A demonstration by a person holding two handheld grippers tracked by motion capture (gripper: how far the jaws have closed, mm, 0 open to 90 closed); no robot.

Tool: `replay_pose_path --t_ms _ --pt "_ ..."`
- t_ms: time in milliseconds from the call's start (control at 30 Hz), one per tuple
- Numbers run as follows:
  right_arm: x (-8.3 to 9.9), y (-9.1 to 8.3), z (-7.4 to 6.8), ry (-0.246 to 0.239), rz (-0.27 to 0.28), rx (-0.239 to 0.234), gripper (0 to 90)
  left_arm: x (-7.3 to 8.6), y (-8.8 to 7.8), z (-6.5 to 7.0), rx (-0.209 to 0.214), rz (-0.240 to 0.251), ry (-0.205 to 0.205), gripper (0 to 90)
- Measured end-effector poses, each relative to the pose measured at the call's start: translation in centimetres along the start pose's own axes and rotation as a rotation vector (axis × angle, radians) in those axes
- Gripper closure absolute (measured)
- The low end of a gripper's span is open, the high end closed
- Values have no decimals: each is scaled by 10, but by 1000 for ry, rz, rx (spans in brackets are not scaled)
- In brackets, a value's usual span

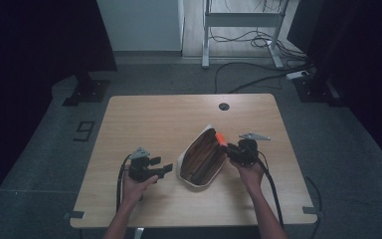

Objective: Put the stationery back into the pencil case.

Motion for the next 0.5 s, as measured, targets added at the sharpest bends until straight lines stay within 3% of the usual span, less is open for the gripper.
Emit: replay_pose_path --t_ms 500 --pt "3 5 -15 35 5 -26 650 0 1 1 3 0 3 312"
Point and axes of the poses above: each handheld gripper's, and its own axes: y roughly forward along the jaws, x roughly out of its underside, z roughly to its right, the point moved 3 cm from there along y, roughly forward along the jaws, and after that the axes turned 9 degrees about z, right-handed, at the moved point
